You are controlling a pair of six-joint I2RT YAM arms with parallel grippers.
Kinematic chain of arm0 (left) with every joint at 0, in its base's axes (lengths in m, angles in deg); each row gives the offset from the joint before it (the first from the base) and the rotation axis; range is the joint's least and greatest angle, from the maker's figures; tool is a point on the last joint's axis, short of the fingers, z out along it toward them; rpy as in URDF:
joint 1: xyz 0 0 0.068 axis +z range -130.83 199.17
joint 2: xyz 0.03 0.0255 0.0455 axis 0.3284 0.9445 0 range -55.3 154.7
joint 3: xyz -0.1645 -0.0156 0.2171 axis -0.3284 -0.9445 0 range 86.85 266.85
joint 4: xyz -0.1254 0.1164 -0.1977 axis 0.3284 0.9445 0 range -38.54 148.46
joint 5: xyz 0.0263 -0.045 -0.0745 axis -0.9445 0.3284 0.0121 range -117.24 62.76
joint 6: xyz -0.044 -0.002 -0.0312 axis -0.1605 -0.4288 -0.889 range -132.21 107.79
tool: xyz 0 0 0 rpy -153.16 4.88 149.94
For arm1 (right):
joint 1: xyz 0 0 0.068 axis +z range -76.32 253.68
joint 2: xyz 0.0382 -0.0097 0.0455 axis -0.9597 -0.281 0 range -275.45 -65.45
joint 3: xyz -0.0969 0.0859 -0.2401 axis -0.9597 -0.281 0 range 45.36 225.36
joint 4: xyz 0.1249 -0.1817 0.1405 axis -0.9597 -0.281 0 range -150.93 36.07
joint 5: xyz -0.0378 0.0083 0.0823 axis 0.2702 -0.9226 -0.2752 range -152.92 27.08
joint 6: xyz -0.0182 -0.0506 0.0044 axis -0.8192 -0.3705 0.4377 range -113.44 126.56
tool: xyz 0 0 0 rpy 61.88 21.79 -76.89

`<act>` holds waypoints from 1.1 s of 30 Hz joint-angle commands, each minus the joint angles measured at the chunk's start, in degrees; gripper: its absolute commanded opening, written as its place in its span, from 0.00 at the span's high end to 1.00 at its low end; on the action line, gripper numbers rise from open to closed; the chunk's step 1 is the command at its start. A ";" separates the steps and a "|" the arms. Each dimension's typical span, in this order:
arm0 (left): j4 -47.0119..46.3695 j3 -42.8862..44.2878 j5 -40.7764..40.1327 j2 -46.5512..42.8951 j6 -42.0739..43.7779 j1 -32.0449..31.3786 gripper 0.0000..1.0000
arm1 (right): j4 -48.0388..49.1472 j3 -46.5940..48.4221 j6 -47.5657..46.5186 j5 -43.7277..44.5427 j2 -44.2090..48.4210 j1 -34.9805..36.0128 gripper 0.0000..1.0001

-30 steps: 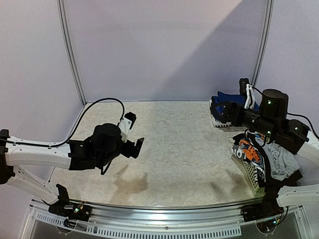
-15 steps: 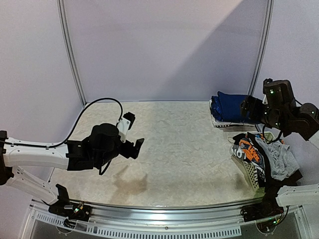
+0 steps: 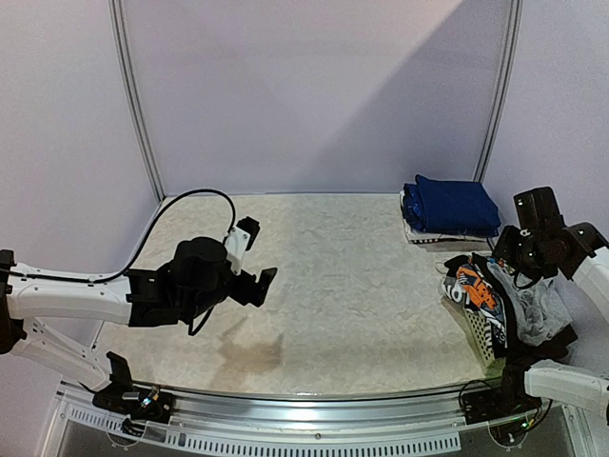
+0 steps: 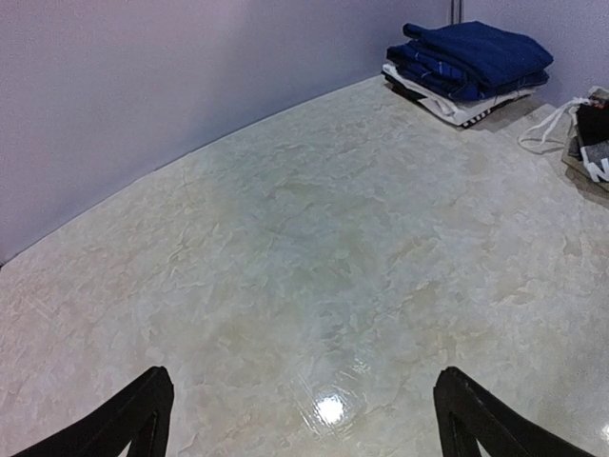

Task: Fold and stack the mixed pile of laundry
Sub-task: Pick up the crumpled tank top from the bin.

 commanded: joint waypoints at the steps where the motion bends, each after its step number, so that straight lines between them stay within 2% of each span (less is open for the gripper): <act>1: -0.11 -0.60 0.86 0.73 -0.71 0.88 0.03 | 3.86 -2.99 -1.62 -6.33 0.69 -3.79 0.41; 5: -0.34 -0.55 0.90 1.25 -0.65 0.88 0.03 | 7.79 -5.81 -3.05 -11.96 0.10 -7.62 0.49; 12: -0.44 -0.16 1.31 2.51 -0.63 0.88 0.03 | 11.54 -7.66 -4.87 -17.73 -1.06 -12.89 0.51; 21: 0.04 -0.32 0.74 2.48 -0.66 0.88 0.03 | 14.70 -9.57 -5.35 -21.59 -3.90 -13.82 0.62; 25: 0.00 -0.30 0.48 2.55 -0.42 0.88 0.03 | 15.00 -10.33 -5.12 -22.11 -3.51 -13.81 0.76; 29: 0.00 -0.16 0.33 2.75 -0.32 0.83 0.03 | 14.66 -10.84 -5.00 -22.46 -3.59 -13.82 0.97; 30: 0.00 -0.16 0.32 2.76 -0.33 0.85 0.03 | 14.43 -10.73 -5.12 -22.42 -3.37 -13.80 1.00; 33: 0.00 -0.16 0.32 2.68 -0.28 0.88 0.03 | 13.40 -9.40 -5.72 -22.45 -2.05 -13.81 1.00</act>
